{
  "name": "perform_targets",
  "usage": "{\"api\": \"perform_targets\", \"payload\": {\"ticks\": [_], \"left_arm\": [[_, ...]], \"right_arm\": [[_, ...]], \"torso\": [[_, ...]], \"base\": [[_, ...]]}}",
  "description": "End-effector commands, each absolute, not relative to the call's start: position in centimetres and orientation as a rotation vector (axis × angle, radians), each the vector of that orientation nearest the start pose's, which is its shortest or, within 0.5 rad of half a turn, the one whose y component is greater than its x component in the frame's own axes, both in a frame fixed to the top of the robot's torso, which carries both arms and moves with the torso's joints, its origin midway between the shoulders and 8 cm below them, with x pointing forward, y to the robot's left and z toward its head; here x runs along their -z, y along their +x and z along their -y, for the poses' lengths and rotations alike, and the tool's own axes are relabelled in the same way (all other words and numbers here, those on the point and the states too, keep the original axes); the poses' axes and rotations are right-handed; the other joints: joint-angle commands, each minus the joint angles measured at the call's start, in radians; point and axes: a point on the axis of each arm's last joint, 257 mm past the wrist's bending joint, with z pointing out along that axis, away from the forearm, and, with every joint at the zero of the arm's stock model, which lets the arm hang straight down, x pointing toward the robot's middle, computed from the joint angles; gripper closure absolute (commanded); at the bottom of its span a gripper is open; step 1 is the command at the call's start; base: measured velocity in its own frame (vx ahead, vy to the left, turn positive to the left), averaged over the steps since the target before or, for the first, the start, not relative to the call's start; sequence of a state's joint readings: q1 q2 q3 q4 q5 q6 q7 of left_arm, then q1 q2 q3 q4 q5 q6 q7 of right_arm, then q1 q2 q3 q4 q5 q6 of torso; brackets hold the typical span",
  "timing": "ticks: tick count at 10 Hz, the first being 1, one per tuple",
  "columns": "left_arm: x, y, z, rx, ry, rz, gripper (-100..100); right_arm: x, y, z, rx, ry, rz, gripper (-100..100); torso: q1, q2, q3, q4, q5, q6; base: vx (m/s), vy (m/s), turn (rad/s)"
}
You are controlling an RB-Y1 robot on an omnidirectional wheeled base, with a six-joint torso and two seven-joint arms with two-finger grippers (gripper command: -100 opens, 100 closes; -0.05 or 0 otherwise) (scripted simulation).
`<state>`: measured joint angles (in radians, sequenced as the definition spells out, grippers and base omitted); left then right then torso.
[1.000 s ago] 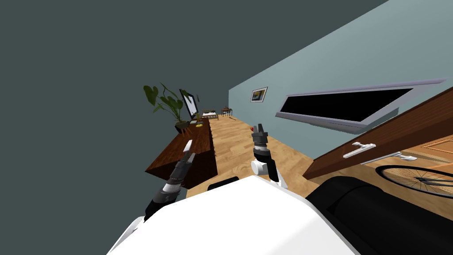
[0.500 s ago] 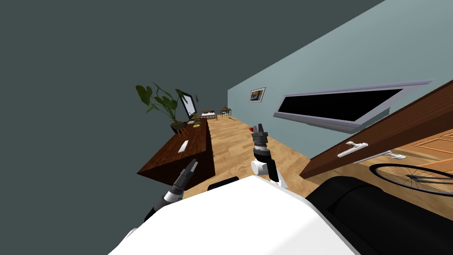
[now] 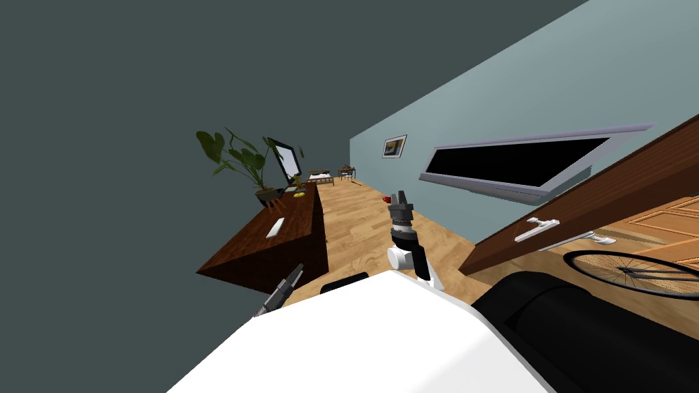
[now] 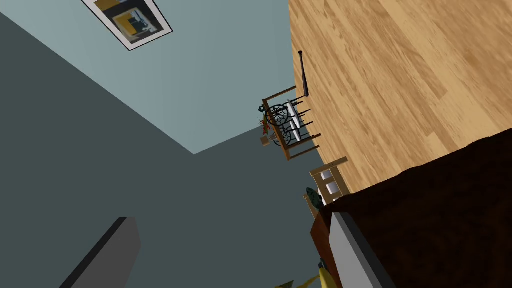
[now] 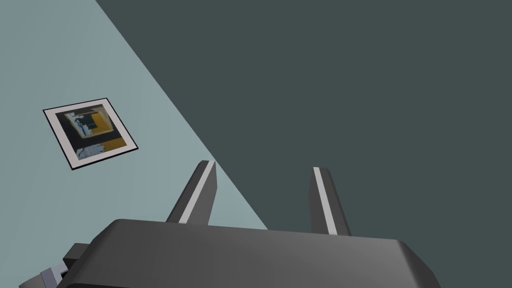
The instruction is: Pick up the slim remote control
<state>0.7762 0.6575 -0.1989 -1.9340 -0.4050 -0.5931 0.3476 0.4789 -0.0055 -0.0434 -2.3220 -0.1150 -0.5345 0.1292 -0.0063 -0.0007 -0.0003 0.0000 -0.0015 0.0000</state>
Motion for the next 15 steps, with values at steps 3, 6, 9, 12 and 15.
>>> {"api": "perform_targets", "payload": {"ticks": [3, 6, 9, 12, 15], "left_arm": [[32.0, 20.9, -23.2, 1.233, -0.565, -1.98, -100], [36.8, 15.3, -26.4, 1.152, -0.592, -2.189, -100], [38.7, 12.0, -29.1, 1.088, -0.566, -2.327, -100], [41.2, 6.2, -33.6, 0.979, -0.576, -2.521, -100], [41.7, 3.4, -36.9, 0.902, -0.546, -2.638, -100]], "right_arm": [[-5.7, 32.5, 30.1, -1.238, 0.598, -0.509, 0], [-5.7, 32.5, 30.1, -1.238, 0.598, -0.509, 0], [-5.7, 32.5, 30.1, -1.238, 0.598, -0.509, 0], [-5.7, 32.5, 30.1, -1.238, 0.598, -0.509, 0], [-5.7, 32.5, 30.1, -1.238, 0.598, -0.509, 0]], "torso": [[0.0, 0.0, 0.0, 0.0, 0.0, 0.0], [0.002, -0.001, -0.001, 0.0, 0.0, 0.0], [0.001, -0.002, -0.001, 0.0, 0.0, 0.0], [0.002, -0.002, -0.001, 0.0, 0.0, 0.0], [0.003, -0.006, -0.003, -0.001, 0.0, 0.0]], "base": [[0.022, -0.094, -0.012], [0.047, -0.086, -0.01], [0.048, -0.091, -0.002], [0.066, -0.081, 0.005], [0.094, -0.064, 0.012]]}}
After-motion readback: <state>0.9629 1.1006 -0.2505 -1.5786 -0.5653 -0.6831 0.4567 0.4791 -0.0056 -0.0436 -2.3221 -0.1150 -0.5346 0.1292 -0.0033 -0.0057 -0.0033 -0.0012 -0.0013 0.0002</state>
